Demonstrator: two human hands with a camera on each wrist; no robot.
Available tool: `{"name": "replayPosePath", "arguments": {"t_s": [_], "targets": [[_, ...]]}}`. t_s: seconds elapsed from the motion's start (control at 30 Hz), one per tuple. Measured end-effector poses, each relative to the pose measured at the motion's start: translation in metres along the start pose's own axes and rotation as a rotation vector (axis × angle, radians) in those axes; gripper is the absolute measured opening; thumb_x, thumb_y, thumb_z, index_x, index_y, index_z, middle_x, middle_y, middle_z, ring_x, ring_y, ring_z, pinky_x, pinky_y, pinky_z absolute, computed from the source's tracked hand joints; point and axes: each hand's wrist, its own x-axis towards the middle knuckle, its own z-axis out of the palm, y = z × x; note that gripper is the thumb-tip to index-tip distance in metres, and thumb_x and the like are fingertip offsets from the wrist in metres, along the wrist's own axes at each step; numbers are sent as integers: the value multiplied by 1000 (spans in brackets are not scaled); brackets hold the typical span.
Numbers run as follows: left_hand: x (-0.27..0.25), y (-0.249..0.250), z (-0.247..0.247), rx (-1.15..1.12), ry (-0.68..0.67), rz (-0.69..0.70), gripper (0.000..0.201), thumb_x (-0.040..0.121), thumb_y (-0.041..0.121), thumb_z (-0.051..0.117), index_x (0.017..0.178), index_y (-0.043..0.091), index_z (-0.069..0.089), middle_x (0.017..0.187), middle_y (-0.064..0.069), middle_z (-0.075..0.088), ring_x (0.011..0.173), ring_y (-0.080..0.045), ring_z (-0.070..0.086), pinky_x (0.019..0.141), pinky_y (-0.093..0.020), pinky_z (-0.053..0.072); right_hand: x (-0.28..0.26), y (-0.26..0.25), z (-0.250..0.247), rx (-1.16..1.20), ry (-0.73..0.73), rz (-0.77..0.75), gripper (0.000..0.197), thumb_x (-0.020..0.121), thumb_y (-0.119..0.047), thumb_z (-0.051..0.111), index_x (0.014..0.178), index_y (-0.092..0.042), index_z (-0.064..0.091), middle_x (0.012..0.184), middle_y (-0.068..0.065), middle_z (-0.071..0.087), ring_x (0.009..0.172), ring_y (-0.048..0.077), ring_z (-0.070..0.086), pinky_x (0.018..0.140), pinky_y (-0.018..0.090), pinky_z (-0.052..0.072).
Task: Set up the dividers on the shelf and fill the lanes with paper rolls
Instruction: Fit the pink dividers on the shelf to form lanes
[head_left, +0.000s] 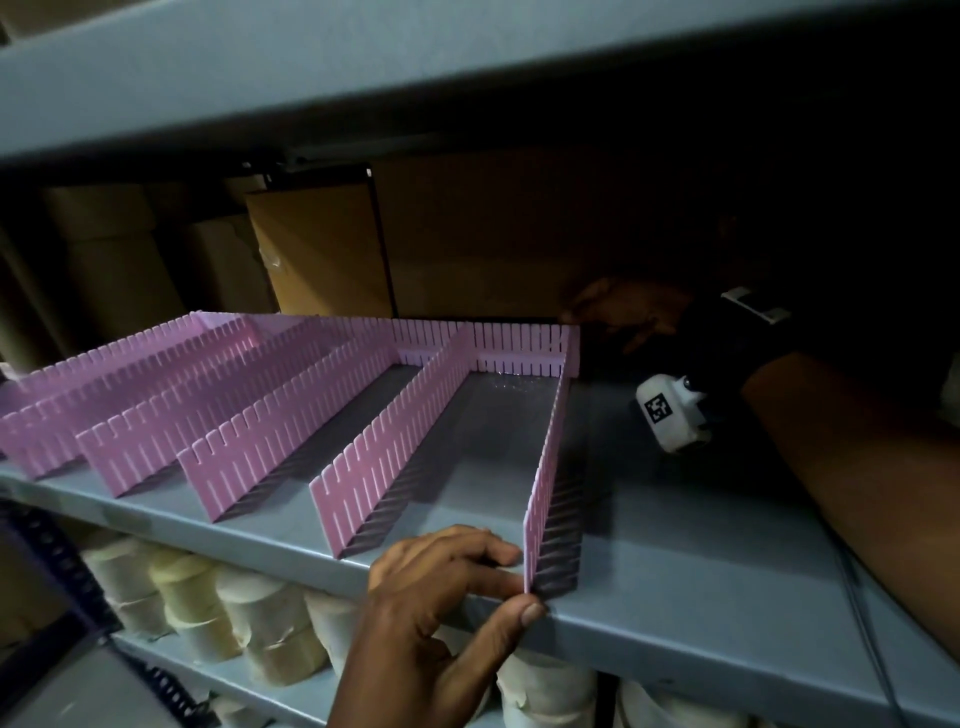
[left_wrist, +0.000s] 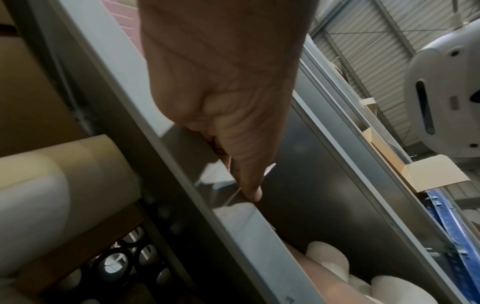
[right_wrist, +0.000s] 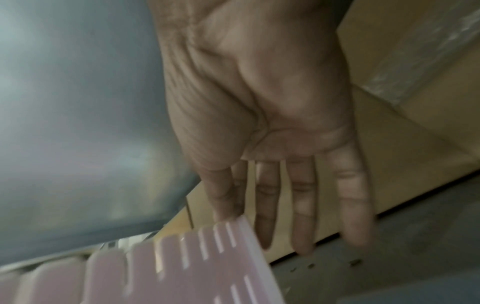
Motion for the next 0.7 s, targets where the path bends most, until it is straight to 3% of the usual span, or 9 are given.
{"name": "replayPosePath", "arguments": {"t_s": [0.2,0.3,0.43,0.5,0.6,0.7], "targets": [[-3,-3,2,14,-1,-36,15,83,49,73,81,34,76,104,24,72,105,-2,68,90,-39,43,1,-10,8,-104,27,9,48,92,-30,63,137,-18,48,145,12,44,133,36,42,95,53,43],[-4,-3,2,7,-10,-50,14,85,49,73,83,35,75,104,24,71,107,-2,66,92,-39,42,-6,-13,9,-88,19,2,47,91,-29,65,135,-19,51,144,12,46,132,36,42,93,53,43],[-6,-1,-1,-8,-14,-58,15,86,47,73,86,32,75,103,24,70,107,2,65,97,-33,39,-31,-21,6,-197,95,-85,41,97,-36,54,134,-18,54,141,12,49,125,35,50,91,46,47],[-4,2,-2,-34,-26,-47,16,88,45,72,89,29,76,104,23,71,107,4,64,98,-35,41,-47,-30,1,-158,158,-166,38,98,-36,54,132,-18,53,140,9,48,122,31,51,94,42,48],[-11,5,-19,-103,-12,-55,17,90,41,72,96,25,77,106,21,73,106,3,65,95,-38,49,-79,-59,1,-87,202,-311,20,96,-29,60,111,-16,62,116,8,60,101,24,59,79,32,49],[-23,4,-49,-167,39,-56,12,91,35,74,98,25,78,106,19,73,103,0,69,88,-32,56,-113,-95,9,-173,216,-412,22,93,-27,65,109,-14,70,113,10,67,105,26,62,96,38,49]]}}
